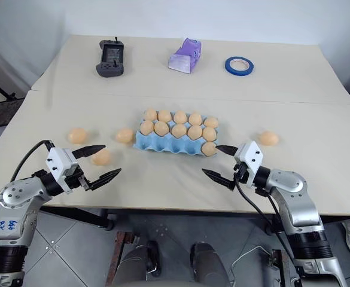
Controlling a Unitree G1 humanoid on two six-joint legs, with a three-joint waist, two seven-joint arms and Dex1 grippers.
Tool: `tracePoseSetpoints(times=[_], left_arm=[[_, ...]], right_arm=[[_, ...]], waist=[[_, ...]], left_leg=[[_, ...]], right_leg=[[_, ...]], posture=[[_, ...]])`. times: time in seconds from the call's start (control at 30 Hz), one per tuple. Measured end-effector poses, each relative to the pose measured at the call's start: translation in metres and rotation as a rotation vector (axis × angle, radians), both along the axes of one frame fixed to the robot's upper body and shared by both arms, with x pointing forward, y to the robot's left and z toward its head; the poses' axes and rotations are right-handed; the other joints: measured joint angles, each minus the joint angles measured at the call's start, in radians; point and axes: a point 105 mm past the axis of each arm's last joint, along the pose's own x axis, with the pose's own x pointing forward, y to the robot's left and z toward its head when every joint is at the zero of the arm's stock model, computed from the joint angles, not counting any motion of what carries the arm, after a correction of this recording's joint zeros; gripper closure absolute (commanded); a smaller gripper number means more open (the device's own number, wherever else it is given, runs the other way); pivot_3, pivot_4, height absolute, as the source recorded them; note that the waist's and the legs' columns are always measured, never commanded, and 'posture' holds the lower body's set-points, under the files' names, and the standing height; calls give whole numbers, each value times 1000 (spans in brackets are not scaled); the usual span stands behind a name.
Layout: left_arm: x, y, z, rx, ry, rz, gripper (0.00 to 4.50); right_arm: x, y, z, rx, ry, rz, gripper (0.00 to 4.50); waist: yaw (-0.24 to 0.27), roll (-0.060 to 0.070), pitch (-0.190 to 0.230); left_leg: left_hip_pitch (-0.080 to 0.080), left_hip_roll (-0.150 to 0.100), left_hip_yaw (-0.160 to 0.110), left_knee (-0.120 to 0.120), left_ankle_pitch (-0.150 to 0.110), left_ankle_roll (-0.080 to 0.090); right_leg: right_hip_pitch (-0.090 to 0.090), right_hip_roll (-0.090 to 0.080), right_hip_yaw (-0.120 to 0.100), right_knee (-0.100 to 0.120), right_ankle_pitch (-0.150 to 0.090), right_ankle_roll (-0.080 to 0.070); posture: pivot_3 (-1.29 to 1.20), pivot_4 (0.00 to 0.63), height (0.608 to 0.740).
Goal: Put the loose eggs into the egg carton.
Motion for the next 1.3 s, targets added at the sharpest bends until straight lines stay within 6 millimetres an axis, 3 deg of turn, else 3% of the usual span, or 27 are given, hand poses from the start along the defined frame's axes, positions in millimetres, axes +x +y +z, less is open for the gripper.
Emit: tracePoseSetpoints(times=[0.27,0.4,0.67,0.93,1.13,1.3], left_arm=[[-1,-7,4,-26,-4,-27,28],[-7,-33,0,-36,14,-140,28],[1,-72,-11,-67,38,-276,28],[1,-82,-14,-58,53,-337,28],[0,-84,-10,-69,50,-354,28],[-4,-88,-5,-67,26,-373,28]], right_arm=[[4,-5,3,15,-21,-51,0],[3,-45,11,68,-60,-257,0],[-18,-114,-4,135,-84,-662,0],[-15,-141,-23,183,-86,-854,0],[8,-132,-14,188,-102,-783,0],[46,-136,1,147,-110,-743,0]], waist=[[1,0,0],[18,0,0],[24,1,0],[4,1,0],[-2,1,0],[-1,1,0]], left_leg=[[0,0,0,1,0,0],[0,0,-1,2,0,0],[2,0,-3,5,-1,1],[4,0,-3,5,0,1],[6,0,-2,6,0,1],[7,0,-1,8,0,2]], right_leg=[[0,0,0,1,0,0],[2,0,-1,0,0,1],[6,0,-2,0,1,1],[7,1,-2,1,1,1],[8,1,-1,3,1,2],[9,1,0,4,1,2]], posture=[[0,150,740],[0,150,740],[0,150,740],[0,150,740],[0,150,740],[0,150,740]])
